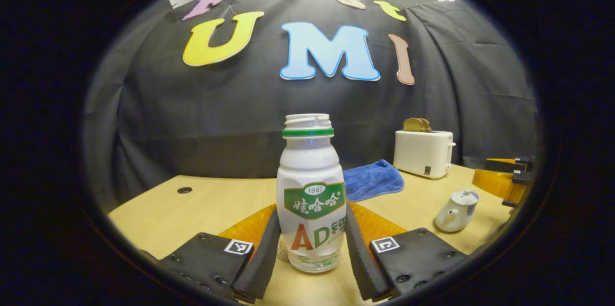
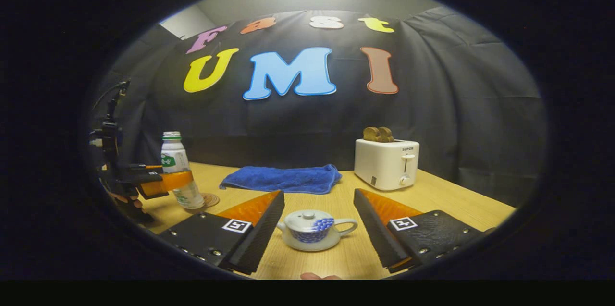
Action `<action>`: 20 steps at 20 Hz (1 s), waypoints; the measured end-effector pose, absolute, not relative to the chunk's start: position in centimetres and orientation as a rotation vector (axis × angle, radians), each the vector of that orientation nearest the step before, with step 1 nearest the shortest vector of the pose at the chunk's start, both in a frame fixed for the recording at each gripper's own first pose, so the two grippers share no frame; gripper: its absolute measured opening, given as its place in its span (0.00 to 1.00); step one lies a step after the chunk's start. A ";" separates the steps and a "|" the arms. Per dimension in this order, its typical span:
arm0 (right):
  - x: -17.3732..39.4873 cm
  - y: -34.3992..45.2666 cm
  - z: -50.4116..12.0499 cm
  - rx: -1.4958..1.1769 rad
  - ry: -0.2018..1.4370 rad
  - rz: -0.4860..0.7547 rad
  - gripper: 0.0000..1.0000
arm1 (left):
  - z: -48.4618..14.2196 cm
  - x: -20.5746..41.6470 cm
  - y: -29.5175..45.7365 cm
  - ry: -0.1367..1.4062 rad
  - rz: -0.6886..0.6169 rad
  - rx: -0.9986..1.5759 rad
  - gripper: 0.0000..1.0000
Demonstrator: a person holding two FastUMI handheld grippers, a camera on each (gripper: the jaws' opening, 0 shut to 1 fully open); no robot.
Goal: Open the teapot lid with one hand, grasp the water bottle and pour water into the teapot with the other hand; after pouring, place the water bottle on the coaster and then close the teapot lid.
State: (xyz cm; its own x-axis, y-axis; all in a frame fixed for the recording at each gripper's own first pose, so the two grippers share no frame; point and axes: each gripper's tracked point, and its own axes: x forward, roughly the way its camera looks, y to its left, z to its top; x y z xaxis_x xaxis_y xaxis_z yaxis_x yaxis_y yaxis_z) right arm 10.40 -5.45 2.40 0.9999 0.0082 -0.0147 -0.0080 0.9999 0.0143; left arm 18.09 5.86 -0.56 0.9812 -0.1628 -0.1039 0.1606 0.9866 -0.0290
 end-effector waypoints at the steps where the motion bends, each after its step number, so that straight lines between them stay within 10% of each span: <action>1: 10.4 -5.3 2.2 0.020 0.023 0.015 0.89 | -0.7 18.9 6.3 0.110 -0.158 -0.013 0.75; 9: 10.3 -5.1 2.3 -0.002 0.021 0.022 0.89 | -1.0 22.1 6.8 0.106 -0.153 0.066 0.69; 20: 10.4 -4.6 1.7 -0.042 0.037 0.027 0.89 | -2.7 22.2 6.8 0.137 -0.174 0.021 1.00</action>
State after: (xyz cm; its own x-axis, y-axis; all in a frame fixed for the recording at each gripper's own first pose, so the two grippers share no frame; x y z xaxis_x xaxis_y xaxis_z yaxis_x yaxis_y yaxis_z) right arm 10.43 -4.57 1.66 0.9989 0.0266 -0.0378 -0.0281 0.9987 -0.0419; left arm 22.18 6.75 -2.65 0.9757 -0.1709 -0.1374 0.1738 0.9847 0.0095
